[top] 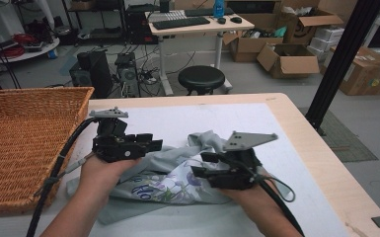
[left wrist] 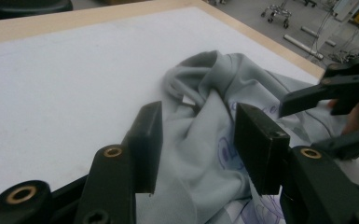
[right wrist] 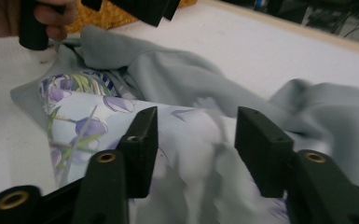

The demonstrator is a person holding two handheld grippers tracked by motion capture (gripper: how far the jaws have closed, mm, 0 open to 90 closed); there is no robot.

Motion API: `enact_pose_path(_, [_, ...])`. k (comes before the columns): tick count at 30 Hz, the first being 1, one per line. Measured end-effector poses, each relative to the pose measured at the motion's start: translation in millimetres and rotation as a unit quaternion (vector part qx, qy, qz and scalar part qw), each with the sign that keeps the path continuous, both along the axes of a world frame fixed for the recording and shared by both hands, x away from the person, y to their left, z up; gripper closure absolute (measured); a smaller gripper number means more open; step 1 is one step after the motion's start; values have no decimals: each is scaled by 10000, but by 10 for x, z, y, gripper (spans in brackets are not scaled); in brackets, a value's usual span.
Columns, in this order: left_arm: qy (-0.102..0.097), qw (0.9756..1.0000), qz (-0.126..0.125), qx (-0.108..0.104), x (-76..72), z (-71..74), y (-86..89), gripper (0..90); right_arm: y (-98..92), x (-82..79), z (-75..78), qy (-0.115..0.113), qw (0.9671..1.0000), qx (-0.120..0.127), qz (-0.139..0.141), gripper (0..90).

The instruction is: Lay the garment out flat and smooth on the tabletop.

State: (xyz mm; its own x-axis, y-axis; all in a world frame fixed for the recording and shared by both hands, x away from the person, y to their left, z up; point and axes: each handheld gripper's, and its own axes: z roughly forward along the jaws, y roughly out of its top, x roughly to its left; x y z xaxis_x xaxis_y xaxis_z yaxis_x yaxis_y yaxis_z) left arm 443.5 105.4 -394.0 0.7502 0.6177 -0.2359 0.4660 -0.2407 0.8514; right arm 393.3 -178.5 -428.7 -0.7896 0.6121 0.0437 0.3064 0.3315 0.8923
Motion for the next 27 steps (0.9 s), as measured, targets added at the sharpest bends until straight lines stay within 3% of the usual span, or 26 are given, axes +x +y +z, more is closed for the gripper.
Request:
enact_pose_path(1, [-14,10000,-16,26,-8,6,1,532,72,24,-35,103,9999,-99,52,481])
enact_pose_path(2, [-32,10000,2,9,-21,26,3,523,187,66,-120,339,9983,-469,118,553])
enact_pose_path(4, [-56,10000,4,6,-25,39,7,521,226,68,-167,549,9957,-700,269,783])
enact_pose_path(5, [-84,10000,35,-24,-29,61,18,521,225,41,-161,536,9949,-802,284,886])
enact_pose_path(7, [-95,9999,58,-40,-24,67,24,519,179,-25,-134,604,9935,-924,268,900])
enact_pose_path(12, [-18,9997,224,-108,69,27,12,520,-64,-193,-149,738,9930,-920,73,900])
enact_pose_path(14, [75,9998,203,-28,131,-12,-27,519,-238,-275,-171,815,9922,-943,-101,900])
enact_pose_path(17, [171,9997,163,24,201,-70,-94,513,-324,-295,-160,806,9930,-846,-166,896])
enact_pose_path(18, [204,9997,151,41,222,-91,-116,509,-384,-293,-119,717,9941,-771,-253,817])
enact_pose_path(19, [374,9991,102,146,270,-138,-167,502,-413,-282,-92,669,9948,-703,-302,782])
enact_pose_path(20, [374,9991,102,146,270,-138,-167,490,-441,-263,-63,607,9954,-653,-352,748])
enact_pose_path(21, [508,9983,36,291,317,-195,-222,484,-470,-240,-31,530,9958,-601,-433,721])
enact_pose_path(24, [552,9977,20,401,353,-253,-258,492,-543,-174,30,423,9963,-475,-583,686])
enact_pose_path(27, [689,9960,26,575,400,-360,-278,537,-692,12,105,264,9944,-367,-953,655])
